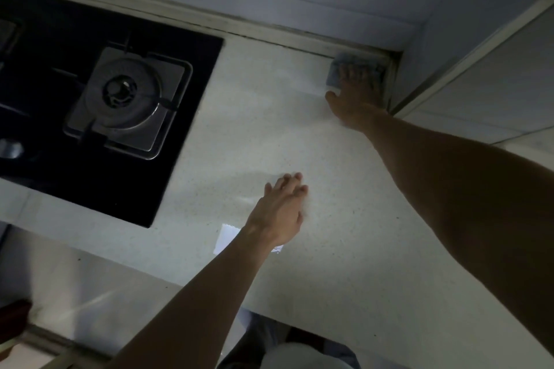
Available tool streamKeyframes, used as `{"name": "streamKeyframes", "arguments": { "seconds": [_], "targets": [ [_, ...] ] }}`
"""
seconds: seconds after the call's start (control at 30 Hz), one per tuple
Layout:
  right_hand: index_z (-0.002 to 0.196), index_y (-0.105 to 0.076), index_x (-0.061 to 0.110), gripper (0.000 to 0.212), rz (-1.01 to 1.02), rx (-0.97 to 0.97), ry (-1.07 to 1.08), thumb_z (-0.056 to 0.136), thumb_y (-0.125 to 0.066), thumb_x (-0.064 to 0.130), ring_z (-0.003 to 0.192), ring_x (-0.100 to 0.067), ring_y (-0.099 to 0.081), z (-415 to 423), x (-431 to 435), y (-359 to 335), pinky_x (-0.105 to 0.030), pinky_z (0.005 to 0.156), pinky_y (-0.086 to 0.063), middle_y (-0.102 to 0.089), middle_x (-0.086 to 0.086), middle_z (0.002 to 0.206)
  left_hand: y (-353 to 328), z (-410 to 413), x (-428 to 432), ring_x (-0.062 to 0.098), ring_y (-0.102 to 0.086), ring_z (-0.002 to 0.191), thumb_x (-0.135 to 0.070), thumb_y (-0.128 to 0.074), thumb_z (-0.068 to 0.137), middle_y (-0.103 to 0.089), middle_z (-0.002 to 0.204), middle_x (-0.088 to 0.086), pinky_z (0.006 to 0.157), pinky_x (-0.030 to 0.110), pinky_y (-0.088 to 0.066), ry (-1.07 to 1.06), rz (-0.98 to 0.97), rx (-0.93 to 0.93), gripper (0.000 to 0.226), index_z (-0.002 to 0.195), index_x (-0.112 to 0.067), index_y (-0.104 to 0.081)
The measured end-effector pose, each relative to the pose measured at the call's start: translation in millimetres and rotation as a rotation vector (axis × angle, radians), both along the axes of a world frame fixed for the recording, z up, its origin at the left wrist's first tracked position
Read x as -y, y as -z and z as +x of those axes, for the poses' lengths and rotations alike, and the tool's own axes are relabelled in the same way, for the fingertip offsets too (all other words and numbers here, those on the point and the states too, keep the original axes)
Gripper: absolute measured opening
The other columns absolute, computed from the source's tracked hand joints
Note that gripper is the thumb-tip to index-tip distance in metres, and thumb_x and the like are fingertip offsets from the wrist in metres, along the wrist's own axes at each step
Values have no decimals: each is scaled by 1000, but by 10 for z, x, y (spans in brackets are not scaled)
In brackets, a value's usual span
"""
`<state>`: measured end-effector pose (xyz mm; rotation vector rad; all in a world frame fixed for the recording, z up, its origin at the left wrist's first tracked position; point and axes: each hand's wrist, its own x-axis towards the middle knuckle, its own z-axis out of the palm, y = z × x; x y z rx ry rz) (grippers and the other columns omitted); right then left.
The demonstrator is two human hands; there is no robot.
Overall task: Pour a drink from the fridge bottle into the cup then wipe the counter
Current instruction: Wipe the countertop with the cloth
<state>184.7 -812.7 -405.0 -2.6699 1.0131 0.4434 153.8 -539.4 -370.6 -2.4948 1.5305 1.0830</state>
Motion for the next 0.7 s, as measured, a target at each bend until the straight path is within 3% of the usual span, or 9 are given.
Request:
{"name": "streamKeyframes", "arguments": {
  "seconds": [0.3,0.47,0.6,0.7],
  "targets": [
    [156,4,20,79,61,17,8,97,-37,54,150,-29,4,-253,-306,-117,-46,121,-1,6,-8,164,5,-6,-57,24,-4,153,-22,-46,101,-5,166,2,123,47,-17,30,-40,28,59,155,-15,-24],
    [156,-7,21,81,-5,105,-68,92,-46,54,150,-27,-3,-723,-875,-70,-46,120,-3,-6,-4,164,-66,12,-252,22,-27,146,-16,-45,98,-29,158,6,113,39,-37,43,-122,14,46,144,-11,-45],
    [156,-5,21,84,40,62,-57,91,-47,53,150,-29,3,-1095,-1345,-70,-48,121,-1,-3,-4,164,-106,-124,-742,22,-26,146,-18,-44,96,-28,159,8,112,40,-37,142,-135,47,46,142,-9,-46],
    [157,-4,20,83,71,80,-31,93,-48,50,150,-28,6,-1488,-1866,-131,-47,121,1,1,-4,164,-101,-282,-1234,24,-37,135,-13,-46,92,-38,149,8,99,37,-44,176,-189,101,38,128,-7,-56]
  ]
}}
